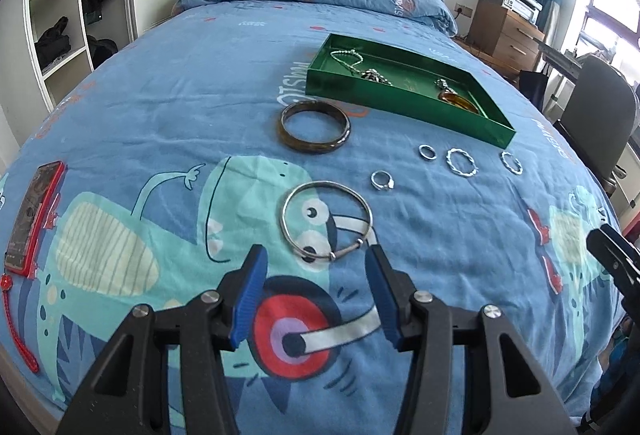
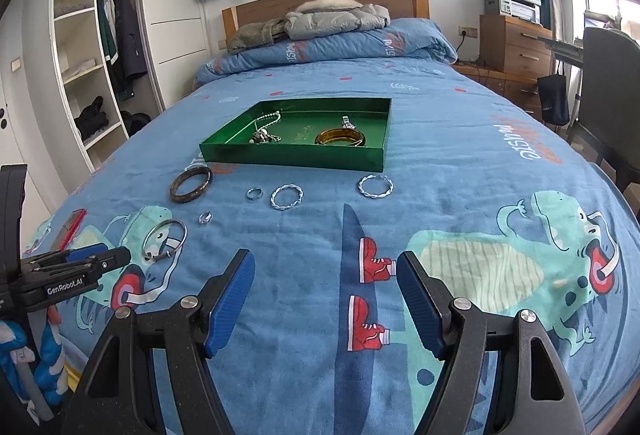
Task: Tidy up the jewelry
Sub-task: 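Grasp the plain silver bangle with the left tool while the right tool grasps a twisted silver hoop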
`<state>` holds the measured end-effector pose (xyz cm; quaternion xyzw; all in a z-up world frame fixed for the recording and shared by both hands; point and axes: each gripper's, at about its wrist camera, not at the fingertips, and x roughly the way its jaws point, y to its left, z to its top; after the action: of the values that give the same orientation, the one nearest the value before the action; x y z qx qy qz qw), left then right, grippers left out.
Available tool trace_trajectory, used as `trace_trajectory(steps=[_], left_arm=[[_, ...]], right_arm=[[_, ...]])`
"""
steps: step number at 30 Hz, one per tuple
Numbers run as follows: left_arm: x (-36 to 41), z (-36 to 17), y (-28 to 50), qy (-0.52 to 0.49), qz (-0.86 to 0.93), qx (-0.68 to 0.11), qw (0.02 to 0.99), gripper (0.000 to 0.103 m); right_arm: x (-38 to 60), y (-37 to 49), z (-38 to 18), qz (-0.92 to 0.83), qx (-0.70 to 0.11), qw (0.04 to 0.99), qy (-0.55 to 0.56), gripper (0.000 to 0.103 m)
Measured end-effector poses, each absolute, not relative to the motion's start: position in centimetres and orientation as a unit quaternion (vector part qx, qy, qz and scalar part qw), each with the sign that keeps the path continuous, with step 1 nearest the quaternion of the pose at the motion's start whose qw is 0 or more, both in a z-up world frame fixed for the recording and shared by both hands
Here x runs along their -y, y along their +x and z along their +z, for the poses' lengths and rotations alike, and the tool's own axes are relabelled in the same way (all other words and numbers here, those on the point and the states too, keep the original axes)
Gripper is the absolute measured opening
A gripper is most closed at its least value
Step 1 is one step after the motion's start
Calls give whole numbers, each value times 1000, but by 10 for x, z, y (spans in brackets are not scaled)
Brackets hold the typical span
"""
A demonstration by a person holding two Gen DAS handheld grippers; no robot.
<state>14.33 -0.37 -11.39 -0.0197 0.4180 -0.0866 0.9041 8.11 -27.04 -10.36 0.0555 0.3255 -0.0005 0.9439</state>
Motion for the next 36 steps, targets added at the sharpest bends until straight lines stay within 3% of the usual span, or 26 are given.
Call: trace_trajectory(steps=[15,18,20,22,23,29,36], left_arm=[[11,-152,196,11,-83,-435,896,46],[18,-154,198,32,-86,-430,898,39],[23,-154,200,40,-93,-426,899,28],[27,-154,202,48,-96,-422,900,8],[30,-155,204,54,-93,-418,902,6],[27,-152,211,35,-81,-405,910,4],[16,-148,208,18,-65,-389,919,4]], right_arm=[[294,126,-129,-7,-352,934,61,67],[295,132,-135,-5,-357,932,64,67],[294,137,-138,-2,-361,930,65,67],[290,142,-141,5,-364,929,63,67],[287,144,-143,8,-365,929,63,67],[272,161,-148,40,-371,926,56,66],[254,195,-155,77,-384,918,52,56]])
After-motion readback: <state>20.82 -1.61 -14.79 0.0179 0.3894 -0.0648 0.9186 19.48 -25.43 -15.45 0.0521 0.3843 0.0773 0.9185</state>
